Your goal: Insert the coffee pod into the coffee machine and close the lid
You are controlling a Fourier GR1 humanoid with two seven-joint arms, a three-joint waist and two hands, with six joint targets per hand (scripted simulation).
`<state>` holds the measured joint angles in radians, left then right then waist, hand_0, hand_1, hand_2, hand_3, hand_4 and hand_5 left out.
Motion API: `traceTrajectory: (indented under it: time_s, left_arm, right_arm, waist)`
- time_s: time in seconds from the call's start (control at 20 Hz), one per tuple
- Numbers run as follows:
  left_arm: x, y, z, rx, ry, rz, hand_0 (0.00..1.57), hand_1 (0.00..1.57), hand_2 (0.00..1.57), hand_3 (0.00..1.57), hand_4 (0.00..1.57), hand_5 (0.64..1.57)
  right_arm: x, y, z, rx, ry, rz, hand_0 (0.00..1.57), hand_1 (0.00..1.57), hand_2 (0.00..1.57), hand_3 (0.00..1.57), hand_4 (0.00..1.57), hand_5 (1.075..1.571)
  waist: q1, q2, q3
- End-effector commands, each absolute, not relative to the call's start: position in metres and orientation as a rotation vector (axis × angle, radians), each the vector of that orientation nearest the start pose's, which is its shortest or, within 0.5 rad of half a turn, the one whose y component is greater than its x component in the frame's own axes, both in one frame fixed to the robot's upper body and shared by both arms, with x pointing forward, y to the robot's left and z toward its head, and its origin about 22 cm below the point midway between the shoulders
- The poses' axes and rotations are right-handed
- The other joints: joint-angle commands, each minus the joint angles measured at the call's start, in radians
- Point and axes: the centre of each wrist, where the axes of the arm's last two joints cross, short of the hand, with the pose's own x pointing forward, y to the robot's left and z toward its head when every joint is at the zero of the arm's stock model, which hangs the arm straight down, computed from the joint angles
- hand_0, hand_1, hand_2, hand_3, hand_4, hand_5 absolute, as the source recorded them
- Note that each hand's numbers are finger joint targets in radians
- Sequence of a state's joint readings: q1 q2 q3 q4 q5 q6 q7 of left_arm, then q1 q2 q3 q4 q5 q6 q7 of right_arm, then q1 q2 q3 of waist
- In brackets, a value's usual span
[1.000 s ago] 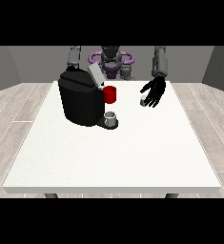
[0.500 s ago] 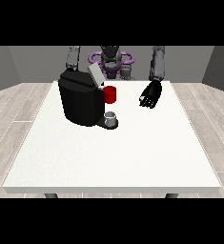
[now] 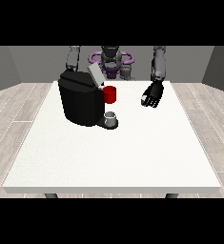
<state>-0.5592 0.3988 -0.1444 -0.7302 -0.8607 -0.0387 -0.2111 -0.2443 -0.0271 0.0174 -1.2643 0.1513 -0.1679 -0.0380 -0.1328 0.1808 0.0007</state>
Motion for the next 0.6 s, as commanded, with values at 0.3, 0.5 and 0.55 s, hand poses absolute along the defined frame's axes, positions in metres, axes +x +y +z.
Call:
traceTrajectory:
  time_s: [0.3,0.5,0.55]
  left_arm:
    - [0.379,0.277,0.008,0.566,-1.339,-1.225,1.42,1.42,1.40,1.33,0.49,1.571]
    - [0.386,0.253,0.014,0.502,-1.329,-1.220,1.45,1.45,1.43,1.35,0.53,1.571]
    - [0.395,0.270,0.034,0.495,-1.292,-1.230,1.42,1.42,1.41,1.33,0.52,1.571]
  right_arm:
    - [0.297,-0.227,-0.032,-0.288,-1.467,0.130,0.00,0.00,0.00,0.00,0.00,1.571]
    - [0.295,-0.216,-0.045,-0.304,-1.424,0.109,0.00,0.00,0.00,0.00,0.00,1.571]
    - [0.283,-0.216,-0.053,-0.303,-1.389,0.131,0.00,0.00,0.00,0.00,0.00,1.571]
  waist:
    - [0.041,-0.066,-0.0005]
    - [0.052,-0.090,-0.0005]
    - [0.035,-0.132,-0.0004]
